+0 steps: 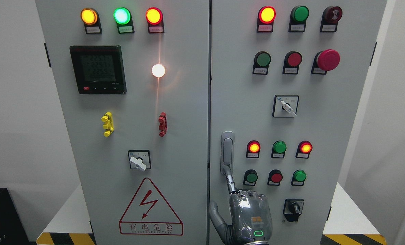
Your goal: Release door handle
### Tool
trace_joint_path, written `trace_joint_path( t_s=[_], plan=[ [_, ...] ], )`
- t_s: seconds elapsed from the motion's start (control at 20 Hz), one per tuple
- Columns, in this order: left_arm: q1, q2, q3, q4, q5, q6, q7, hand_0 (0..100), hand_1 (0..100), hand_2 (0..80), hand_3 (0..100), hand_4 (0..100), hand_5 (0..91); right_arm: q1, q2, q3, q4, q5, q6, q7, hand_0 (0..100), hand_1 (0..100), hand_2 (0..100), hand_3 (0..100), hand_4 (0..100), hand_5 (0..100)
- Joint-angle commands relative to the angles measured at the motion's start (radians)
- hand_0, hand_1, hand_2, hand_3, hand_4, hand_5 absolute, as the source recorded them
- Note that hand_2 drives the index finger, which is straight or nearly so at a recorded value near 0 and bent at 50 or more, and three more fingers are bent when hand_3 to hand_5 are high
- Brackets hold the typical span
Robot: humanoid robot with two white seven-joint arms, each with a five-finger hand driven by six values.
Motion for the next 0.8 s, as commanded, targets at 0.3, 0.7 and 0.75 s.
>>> trace_joint_path(
  t_s=[0.3,0.7,0.75],
  plan=[
    [0.009,0.001,0.0,0.0,0.0,0.0,0.001,12,56,0.0,0,0,0.0,0.006,0.0,-0.02,0.037,0.0,0.0,0.001,56,29,0,91,93,100],
    [0.009,0.0,0.0,0.0,0.0,0.0,0.001,12,56,0.0,0,0,0.0,0.007,0.0,-0.02,0.04,0.0,0.0,0.001,56,29,0,92,93,100],
    [0.009,0.0,0.0,0.0,0.0,0.0,0.001,12,56,0.0,0,0,0.0,0.007,0.0,-0.02,0.04,0.0,0.0,0.001,56,29,0,92,93,100]
  ],
)
